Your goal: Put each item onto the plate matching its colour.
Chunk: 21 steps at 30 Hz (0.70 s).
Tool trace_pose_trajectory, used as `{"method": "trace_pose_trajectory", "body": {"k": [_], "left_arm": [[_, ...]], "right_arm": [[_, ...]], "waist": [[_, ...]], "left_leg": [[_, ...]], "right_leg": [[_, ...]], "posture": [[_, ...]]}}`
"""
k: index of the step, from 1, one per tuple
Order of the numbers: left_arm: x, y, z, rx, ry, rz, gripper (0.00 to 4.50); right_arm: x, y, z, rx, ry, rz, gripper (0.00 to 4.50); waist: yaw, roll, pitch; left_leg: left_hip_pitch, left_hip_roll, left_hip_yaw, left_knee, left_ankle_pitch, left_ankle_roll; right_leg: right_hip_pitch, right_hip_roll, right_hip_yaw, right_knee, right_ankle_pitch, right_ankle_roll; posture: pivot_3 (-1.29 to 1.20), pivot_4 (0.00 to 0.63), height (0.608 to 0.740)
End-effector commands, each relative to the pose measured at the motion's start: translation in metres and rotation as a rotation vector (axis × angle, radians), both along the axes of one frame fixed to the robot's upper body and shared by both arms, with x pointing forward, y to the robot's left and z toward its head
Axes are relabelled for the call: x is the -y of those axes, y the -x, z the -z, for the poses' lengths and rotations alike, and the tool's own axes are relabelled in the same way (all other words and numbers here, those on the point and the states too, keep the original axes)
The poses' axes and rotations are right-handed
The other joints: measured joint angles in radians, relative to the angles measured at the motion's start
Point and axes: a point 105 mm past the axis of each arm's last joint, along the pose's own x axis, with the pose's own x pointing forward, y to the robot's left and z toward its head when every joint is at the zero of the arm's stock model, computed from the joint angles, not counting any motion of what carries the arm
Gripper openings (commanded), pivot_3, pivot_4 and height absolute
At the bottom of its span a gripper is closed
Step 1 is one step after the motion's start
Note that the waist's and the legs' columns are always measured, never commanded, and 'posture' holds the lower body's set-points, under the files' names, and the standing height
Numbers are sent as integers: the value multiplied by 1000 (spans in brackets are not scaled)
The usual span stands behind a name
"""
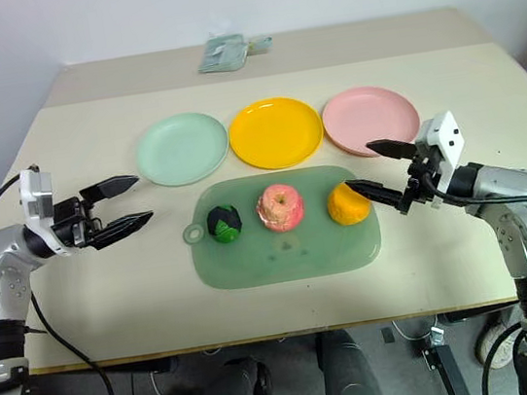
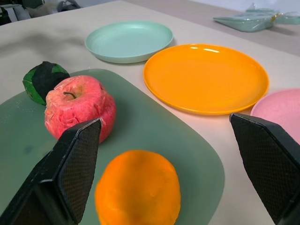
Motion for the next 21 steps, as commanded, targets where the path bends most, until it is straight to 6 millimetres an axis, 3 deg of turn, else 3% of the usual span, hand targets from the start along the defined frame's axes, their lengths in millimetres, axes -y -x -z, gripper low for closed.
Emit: {"method": "trace_pose_trajectory", "body": {"k": [1, 11, 15, 21], "left_arm": [[-9, -1, -14, 4, 40, -39, 4500], [-4, -11, -27, 25, 23, -30, 4500], [-12, -9, -30, 55, 11, -37, 4500], [-3, -5, -30, 31, 21, 12, 4500]], "right_arm": [[-2, 3, -21, 67, 4, -5, 4463], [-14, 8, -25, 81, -10, -6, 4463], [-26, 4, -28, 99, -25, -20, 4463], [-45, 0, -46, 128, -32, -64, 4463]], "waist": [[1, 0, 0], [2, 0, 0], [-1, 0, 0], [0, 0, 0]], "left_leg": [[0, 0, 0, 0, 0, 0], [0, 0, 0, 0, 0, -1], [0, 0, 0, 0, 1, -2], [0, 0, 0, 0, 1, -2]], "right_leg": [[0, 0, 0, 0, 0, 0], [0, 0, 0, 0, 0, 0], [0, 0, 0, 0, 0, 0], [0, 0, 0, 0, 0, 0]], "posture": [[0, 150, 740], [0, 150, 740], [0, 150, 740], [0, 150, 740]]}}
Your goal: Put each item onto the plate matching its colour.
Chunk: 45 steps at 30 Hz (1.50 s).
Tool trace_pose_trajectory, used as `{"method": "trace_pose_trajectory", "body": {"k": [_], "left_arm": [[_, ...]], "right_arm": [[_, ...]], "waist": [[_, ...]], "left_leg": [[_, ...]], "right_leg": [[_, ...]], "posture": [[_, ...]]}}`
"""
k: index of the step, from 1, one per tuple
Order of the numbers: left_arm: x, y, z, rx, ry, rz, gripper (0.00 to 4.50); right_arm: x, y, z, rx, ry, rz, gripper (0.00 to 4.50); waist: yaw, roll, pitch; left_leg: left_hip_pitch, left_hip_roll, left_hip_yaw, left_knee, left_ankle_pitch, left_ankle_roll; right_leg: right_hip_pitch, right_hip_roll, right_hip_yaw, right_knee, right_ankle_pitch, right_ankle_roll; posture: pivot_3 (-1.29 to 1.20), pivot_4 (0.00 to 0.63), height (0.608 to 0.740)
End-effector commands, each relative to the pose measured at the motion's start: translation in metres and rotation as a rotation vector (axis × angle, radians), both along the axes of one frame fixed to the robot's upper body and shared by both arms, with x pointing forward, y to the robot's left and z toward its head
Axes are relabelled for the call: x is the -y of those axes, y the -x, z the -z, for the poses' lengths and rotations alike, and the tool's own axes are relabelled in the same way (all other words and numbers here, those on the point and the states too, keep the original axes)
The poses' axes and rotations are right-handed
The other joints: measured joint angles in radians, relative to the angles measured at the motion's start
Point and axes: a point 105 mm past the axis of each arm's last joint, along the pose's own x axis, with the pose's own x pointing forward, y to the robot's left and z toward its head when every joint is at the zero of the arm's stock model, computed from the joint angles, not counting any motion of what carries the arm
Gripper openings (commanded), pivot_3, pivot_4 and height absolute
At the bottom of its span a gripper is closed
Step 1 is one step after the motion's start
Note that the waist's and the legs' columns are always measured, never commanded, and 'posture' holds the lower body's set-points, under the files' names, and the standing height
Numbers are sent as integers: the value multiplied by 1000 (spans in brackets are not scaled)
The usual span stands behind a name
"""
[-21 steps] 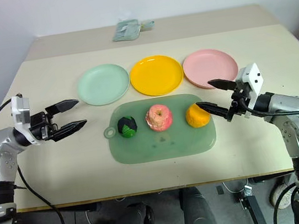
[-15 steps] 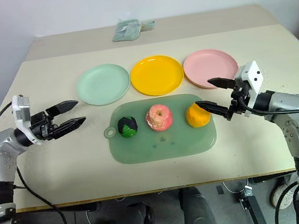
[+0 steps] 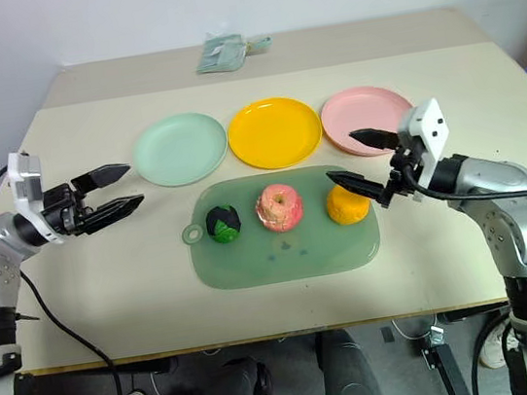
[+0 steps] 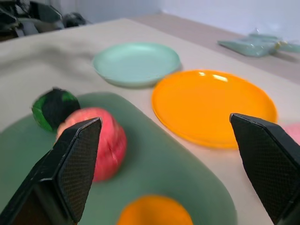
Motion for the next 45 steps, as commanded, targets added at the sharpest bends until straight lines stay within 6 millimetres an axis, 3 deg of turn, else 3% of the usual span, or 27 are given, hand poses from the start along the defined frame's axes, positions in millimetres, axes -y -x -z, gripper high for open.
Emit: {"method": "trace_pose_trajectory", "body": {"k": [1, 8, 13, 21, 32, 35, 42, 45], "left_arm": [[5, 5, -11, 5, 16, 52, 4500], [43, 9, 11, -60, -31, 230, 4500], [83, -4, 35, 38, -125, 291, 4500], [113, -13, 62, 133, -230, 349, 4500], [122, -17, 91, 126, -274, 358, 4500], [121, -19, 95, 141, -267, 338, 3708], [108, -41, 69, 154, -100, 185, 3708], [91, -67, 44, 181, -19, -22, 3708]], "right_arm": [[-17, 8, -24, 65, 5, -62, 4463], [-39, 44, -17, -48, 123, -262, 4463], [-42, 43, -21, -45, 149, -224, 4463], [-36, 43, -18, -47, 127, -173, 4463], [-34, 44, -14, -56, 114, -145, 4463], [-33, 44, -15, -52, 118, -135, 4500], [-34, 33, -28, 14, 66, -79, 4500], [-28, 6, -42, 89, 9, 61, 4500]], "waist": [[3, 0, 0], [5, -1, 0], [7, -1, 0], [5, -1, 0], [7, -1, 0], [7, -1, 0], [7, -1, 0], [4, -1, 0]], "left_leg": [[0, 0, 0, 0, 0, 0], [-2, -1, -1, 0, 1, -1], [-1, -1, 0, 1, 1, -1], [-1, 0, 0, 1, 1, -1], [-1, -1, 0, 1, -1, 3], [-1, -1, 0, 1, -2, 3], [-1, -1, 0, 1, -2, 3], [-1, -1, 0, 2, -2, 3]], "right_leg": [[0, 0, 0, 0, 0, 0], [1, -1, -1, 0, 0, 0], [1, -1, 0, -2, 0, 0], [0, 0, 0, -1, 0, 0], [0, -1, 0, -1, 0, 0], [0, -1, 0, -1, 0, 0], [0, -1, 0, -1, 0, 0], [0, -1, 0, -1, 0, 0]], "posture": [[0, 150, 740], [0, 150, 740], [0, 150, 740], [0, 150, 740], [0, 150, 740], [0, 150, 740], [0, 150, 740], [0, 150, 740]]}}
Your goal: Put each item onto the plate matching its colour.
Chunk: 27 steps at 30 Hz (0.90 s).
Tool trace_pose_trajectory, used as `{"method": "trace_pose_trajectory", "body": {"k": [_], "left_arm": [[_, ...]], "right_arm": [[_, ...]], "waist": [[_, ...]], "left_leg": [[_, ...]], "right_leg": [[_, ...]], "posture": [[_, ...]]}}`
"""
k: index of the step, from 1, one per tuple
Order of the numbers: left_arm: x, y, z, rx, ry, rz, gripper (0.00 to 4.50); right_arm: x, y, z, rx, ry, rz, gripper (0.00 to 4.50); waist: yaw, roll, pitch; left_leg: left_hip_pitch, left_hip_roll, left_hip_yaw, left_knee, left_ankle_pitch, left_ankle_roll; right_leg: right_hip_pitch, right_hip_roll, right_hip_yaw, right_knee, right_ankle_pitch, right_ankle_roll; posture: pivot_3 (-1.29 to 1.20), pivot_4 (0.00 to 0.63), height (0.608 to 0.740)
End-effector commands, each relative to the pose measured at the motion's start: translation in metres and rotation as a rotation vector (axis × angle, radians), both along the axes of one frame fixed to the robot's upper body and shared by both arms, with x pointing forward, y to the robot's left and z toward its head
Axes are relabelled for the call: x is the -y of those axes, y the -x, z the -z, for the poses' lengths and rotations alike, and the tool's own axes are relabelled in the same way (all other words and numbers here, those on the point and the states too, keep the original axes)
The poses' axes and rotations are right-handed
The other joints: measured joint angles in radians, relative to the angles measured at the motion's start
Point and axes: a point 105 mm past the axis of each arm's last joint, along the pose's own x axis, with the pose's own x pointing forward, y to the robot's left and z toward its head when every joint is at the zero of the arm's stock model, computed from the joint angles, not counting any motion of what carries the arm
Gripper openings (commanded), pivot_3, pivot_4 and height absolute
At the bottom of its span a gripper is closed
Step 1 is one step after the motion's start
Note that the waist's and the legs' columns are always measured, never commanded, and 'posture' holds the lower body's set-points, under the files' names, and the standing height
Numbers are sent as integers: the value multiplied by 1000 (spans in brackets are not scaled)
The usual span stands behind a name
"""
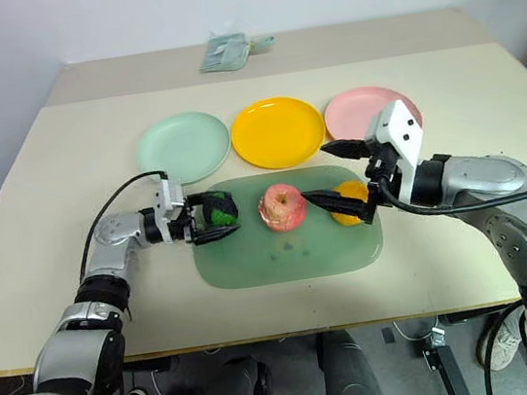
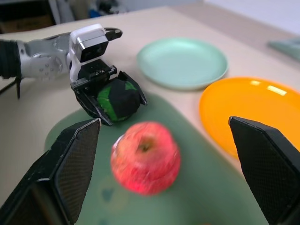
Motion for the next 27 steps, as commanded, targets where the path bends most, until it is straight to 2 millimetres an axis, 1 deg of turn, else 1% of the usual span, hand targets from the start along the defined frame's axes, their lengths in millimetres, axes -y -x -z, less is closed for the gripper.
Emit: {"method": "trace_pose_trajectory", "body": {"k": [1, 4, 6, 8, 9, 11, 12, 14, 17, 20, 22, 24, 25, 27], "left_arm": [[-20, -33, -41, 82, 139, -237, 3708], [-34, -56, -64, 99, 245, -427, 3708], [-44, -69, -72, 119, 252, -568, 3708], [-51, -82, -72, 61, 263, -692, 3708], [-52, -87, -71, 61, 243, -737, 3708], [-50, -92, -71, 44, 241, -778, 3708], [-49, -94, -72, 40, 243, -790, 3708], [-43, -95, -77, 35, 265, -778, 3708], [-37, -96, -81, 60, 241, -772, 4469], [-34, -95, -90, 75, 268, -729, 4469], [-35, -92, -96, 93, 286, -697, 4469], [-40, -89, -103, 110, 306, -671, 4469], [-42, -85, -108, 142, 297, -642, 4469], [-38, -75, -114, 175, 294, -535, 4469]], "right_arm": [[8, -23, -26, 143, -42, 140, 4500], [7, -33, -29, 162, -66, 176, 4500], [7, -40, -34, 187, -79, 203, 4500], [1, -43, -33, 186, -68, 197, 4500], [-6, -40, -32, 170, -73, 159, 4500], [-16, -33, -28, 146, -66, 96, 4500], [-18, -33, -28, 144, -67, 94, 4500], [-16, -39, -29, 156, -66, 129, 4500], [-15, -40, -28, 165, -46, 134, 4500], [-18, -35, -27, 165, -29, 104, 4500], [-19, -31, -25, 147, -19, 87, 4500], [-20, -28, -21, 117, -1, 73, 4500], [-21, -25, -19, 97, 9, 52, 4500], [-24, -20, -16, 67, 23, 23, 4500]], "waist": [[1, 0, 0], [3, 0, 0], [2, 0, 0], [2, 0, 0], [1, 0, 0], [2, 0, 0], [2, 0, 0], [3, 0, 0], [1, 0, 0], [0, 0, 0], [-2, 0, 0], [-3, 0, 0], [-3, 0, 0], [-3, 0, 0]], "left_leg": [[0, 0, 0, 0, 0, 0], [0, 0, -1, 0, 0, -1], [-1, 0, -1, -1, 3, -5], [-1, -1, 0, -1, 3, -5], [-2, -1, 0, -1, 3, -5], [-2, -2, 0, -1, 2, -4], [-2, -2, -1, -1, 2, -4], [-3, -2, 0, -1, 2, -4], [-3, -3, 0, -1, 2, -4], [-2, -2, 0, -1, 2, -4], [-2, -2, 0, -1, 2, -4], [-2, -2, 0, -1, 2, -4], [-2, -2, 0, -1, 2, -4], [-2, -2, 0, -1, 2, -4]], "right_leg": [[0, 0, 0, 0, 0, 0], [-1, 0, 0, 0, 0, 0], [-1, 0, -1, 1, 0, 0], [-1, 0, 0, 1, 0, 0], [-1, -1, 0, 0, 0, 0], [-1, -1, 0, 0, 0, 0], [-1, -1, 0, 0, 0, 0], [-1, -1, 0, -1, 0, 0], [-1, -2, 0, 0, 0, 0], [-1, -1, 0, 0, 0, 0], [-1, -1, 0, 0, 0, 0], [-1, -1, 0, 0, 0, 0], [-1, -1, 0, 0, 0, 0], [-1, -1, 0, 0, 0, 0]], "posture": [[0, 150, 740], [0, 150, 740], [0, 150, 740], [0, 150, 740], [0, 150, 740], [0, 150, 740], [0, 150, 740], [0, 150, 740], [0, 150, 740], [0, 150, 740], [0, 150, 740], [0, 150, 740], [0, 150, 740], [0, 150, 740]]}}
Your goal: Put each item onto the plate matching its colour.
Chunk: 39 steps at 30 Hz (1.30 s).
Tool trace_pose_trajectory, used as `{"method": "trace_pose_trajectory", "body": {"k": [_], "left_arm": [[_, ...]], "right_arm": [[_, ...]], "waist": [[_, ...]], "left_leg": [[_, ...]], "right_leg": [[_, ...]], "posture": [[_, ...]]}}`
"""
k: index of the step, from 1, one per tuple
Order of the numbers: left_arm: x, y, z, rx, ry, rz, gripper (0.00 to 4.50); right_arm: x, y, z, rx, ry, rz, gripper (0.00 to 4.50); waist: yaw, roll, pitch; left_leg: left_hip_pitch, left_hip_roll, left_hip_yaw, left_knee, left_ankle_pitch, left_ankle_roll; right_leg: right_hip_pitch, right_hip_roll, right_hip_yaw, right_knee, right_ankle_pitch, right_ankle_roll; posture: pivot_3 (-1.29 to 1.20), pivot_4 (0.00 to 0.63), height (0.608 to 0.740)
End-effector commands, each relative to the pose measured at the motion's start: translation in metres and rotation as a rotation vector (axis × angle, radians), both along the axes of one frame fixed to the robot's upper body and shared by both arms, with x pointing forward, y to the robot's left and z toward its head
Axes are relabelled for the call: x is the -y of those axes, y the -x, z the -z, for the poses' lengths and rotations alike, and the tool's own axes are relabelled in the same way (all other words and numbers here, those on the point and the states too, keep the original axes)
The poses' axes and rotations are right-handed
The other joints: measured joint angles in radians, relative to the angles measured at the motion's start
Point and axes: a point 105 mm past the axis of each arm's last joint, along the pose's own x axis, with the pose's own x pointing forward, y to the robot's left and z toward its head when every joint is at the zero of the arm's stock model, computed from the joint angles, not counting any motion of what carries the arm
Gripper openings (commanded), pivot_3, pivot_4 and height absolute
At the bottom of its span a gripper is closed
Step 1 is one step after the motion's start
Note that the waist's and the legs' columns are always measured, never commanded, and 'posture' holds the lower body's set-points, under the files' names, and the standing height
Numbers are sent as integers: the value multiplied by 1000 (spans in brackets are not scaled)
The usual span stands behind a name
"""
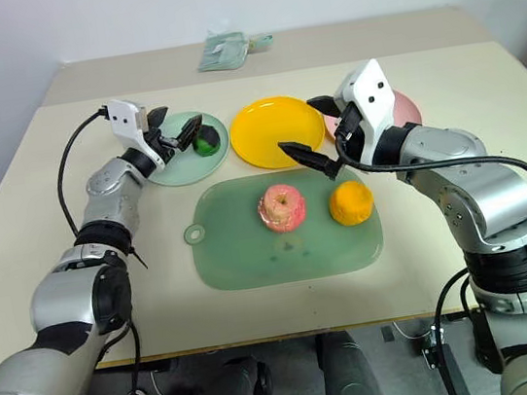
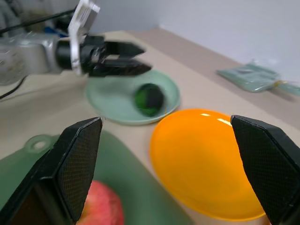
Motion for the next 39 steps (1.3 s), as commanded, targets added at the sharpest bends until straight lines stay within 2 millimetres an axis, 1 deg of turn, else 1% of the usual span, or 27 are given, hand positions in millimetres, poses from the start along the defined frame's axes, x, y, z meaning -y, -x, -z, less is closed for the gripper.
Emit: {"method": "trace_pose_trajectory", "body": {"k": [1, 3, 5, 8, 10, 11, 15, 20, 23, 26, 32, 34, 37, 38, 39], "left_arm": [[-2, 18, -30, 132, -2, 151, 4469], [5, 39, -31, 153, -28, 344, 4469], [7, 63, -24, 116, -85, 521, 4469], [-1, 98, -14, 32, -137, 715, 4469], [-6, 117, -10, 2, -171, 788, 4469], [-9, 122, -7, -33, -179, 799, 4469], [-12, 139, 3, -67, -245, 815, 4469], [-12, 151, 5, -84, -242, 818, 4469], [-10, 156, 6, -97, -239, 820, 4469], [-10, 159, 10, -129, -240, 824, 4469], [-8, 160, 11, -121, -241, 818, 4469], [-8, 159, 12, -112, -245, 816, 4500], [-7, 158, 11, -101, -243, 810, 4500], [-7, 157, 11, -97, -242, 805, 4500], [-8, 156, 10, -96, -241, 802, 4500]], "right_arm": [[-7, 13, -5, -7, 30, -60, 4500], [-12, 16, 2, -26, 85, -79, 4500], [-17, 10, 11, -53, 139, -55, 4500], [-30, 9, 16, -105, 105, -80, 4500], [-38, 10, 22, -138, 102, -106, 4500], [-40, 10, 26, -158, 110, -109, 4500], [-41, 6, 40, -241, 136, -105, 4500], [-37, 2, 56, -301, 190, -89, 4500], [-36, 4, 65, -342, 203, -101, 4500], [-35, 7, 72, -378, 210, -112, 4500], [-37, 12, 81, -422, 227, -142, 4500], [-37, 13, 82, -417, 238, -141, 3915], [-35, 10, 78, -382, 253, -128, 2765], [-34, 7, 74, -366, 250, -118, 2665], [-32, 4, 69, -354, 237, -105, 2665]], "waist": [[0, 0, 0], [0, 0, 0], [-5, 0, 0], [-9, 0, 0], [-8, 0, 0], [-6, 0, 0], [6, 0, 0], [0, 0, 0], [-2, 0, 0], [-3, 0, 0], [0, 0, 0], [-1, 0, 0], [-1, 0, 0], [-1, 0, 0], [-1, 0, 0]], "left_leg": [[0, 0, 0, 0, 0, 0], [0, 0, 0, 0, 0, 0], [0, 0, 0, 0, 0, 0], [0, 1, 1, 0, 0, 0], [0, 2, 0, 0, 0, 0], [0, 2, 0, 0, 0, 0], [1, 1, -1, 1, 0, 0], [0, 1, -1, 1, 0, -1], [0, 2, 0, 0, 0, -1], [0, 2, 0, 0, 0, -1], [1, 2, 0, 0, 0, 0], [1, 2, 0, 0, 0, 0], [1, 2, 0, 0, 1, -1], [1, 2, 0, 0, 1, -1], [1, 2, 0, 0, 1, -1]], "right_leg": [[0, 0, 0, 0, 0, 0], [0, 0, 0, 0, 0, 0], [0, 0, 0, 0, 0, 0], [0, 1, 1, 1, 0, 0], [-1, 1, 0, 1, 0, 0], [-1, 1, 0, 2, 0, 0], [0, 1, 0, 1, 0, 0], [0, 1, 0, 1, 0, 0], [-1, 1, 0, 1, 0, 0], [-1, 1, 0, 1, 0, 0], [-1, 1, 0, 0, 0, 0], [-1, 1, 0, 0, 0, 0], [-1, 1, 0, 0, 0, 0], [-1, 1, 0, 0, 0, 0], [-1, 1, 0, 0, 0, 0]], "posture": [[0, 150, 740], [0, 150, 740], [0, 150, 740], [0, 150, 740], [0, 150, 740], [0, 150, 740], [0, 150, 740], [0, 150, 740], [0, 150, 740], [0, 150, 740], [0, 150, 740], [0, 150, 740], [0, 150, 740], [0, 150, 740], [0, 150, 740]]}}
